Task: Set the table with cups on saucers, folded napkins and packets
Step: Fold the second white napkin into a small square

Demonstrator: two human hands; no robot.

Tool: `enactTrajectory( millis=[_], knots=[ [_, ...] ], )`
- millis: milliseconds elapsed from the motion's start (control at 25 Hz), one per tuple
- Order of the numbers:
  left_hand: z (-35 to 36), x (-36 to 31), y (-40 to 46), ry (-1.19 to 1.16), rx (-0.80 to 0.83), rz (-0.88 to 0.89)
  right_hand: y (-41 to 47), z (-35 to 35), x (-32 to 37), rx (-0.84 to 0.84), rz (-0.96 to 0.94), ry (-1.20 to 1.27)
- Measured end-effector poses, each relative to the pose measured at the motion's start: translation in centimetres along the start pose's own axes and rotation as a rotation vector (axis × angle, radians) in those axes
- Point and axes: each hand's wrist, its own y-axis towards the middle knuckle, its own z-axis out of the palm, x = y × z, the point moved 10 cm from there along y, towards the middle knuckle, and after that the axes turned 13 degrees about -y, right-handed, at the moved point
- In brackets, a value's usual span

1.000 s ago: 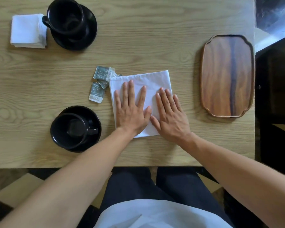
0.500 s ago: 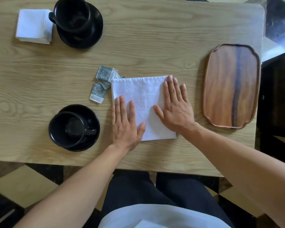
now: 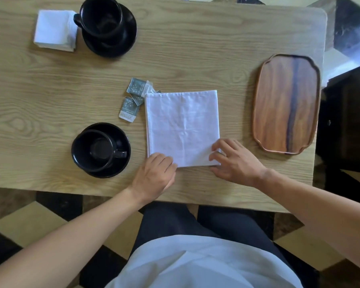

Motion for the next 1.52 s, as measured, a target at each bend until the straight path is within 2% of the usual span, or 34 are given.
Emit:
enactTrajectory(
  millis=[200, 480, 600, 880, 1000, 1080, 1240, 1360, 1520],
  knots=[
    [-0.7, 1.3, -1.2, -0.001, 0.054, -0.060, -0.7, -0.9, 0.5, -0.068, -0.074, -0.064],
    [-1.4, 1.7, -1.1, 0.044, 0.077, -0.038, -1.0, -2.2, 1.7, -0.147, -0.180, -0.187],
    [-1.1, 1.9, -1.2, 0.052, 0.082, -0.021, -0.6, -2.7, 1.8, -0.148, -0.173, -0.164],
    [-1.3, 3.2, -1.3, -0.080, -0.031, -0.156, 0.6, -5.0, 0.0, -0.124, 0.115, 0.042],
    [-2.9, 4.0, -1.7, -0.207, -0.144, -0.230, -0.2, -5.7, -1.3, -0.078, 0.260, 0.132],
    [-4.1, 4.3, -1.7, -0.330, -0.236, -0.283, -1.1, -5.8, -2.8, -0.064, 0.420, 0.245],
    [-4.8, 5.5, -2.0, -0.628, -0.326, -0.514, -3.1, -5.3, -4.9, -0.139, 0.703, 0.454],
    [-3.6, 5.9, -1.7, -0.766, -0.313, -0.653, -3.3, -4.2, -5.4, -0.135, 0.789, 0.493],
    [-3.4, 6.4, 0.2, -0.685, -0.366, -0.678, -2.2, -3.6, -6.6, -0.157, 0.852, 0.485]
  ],
)
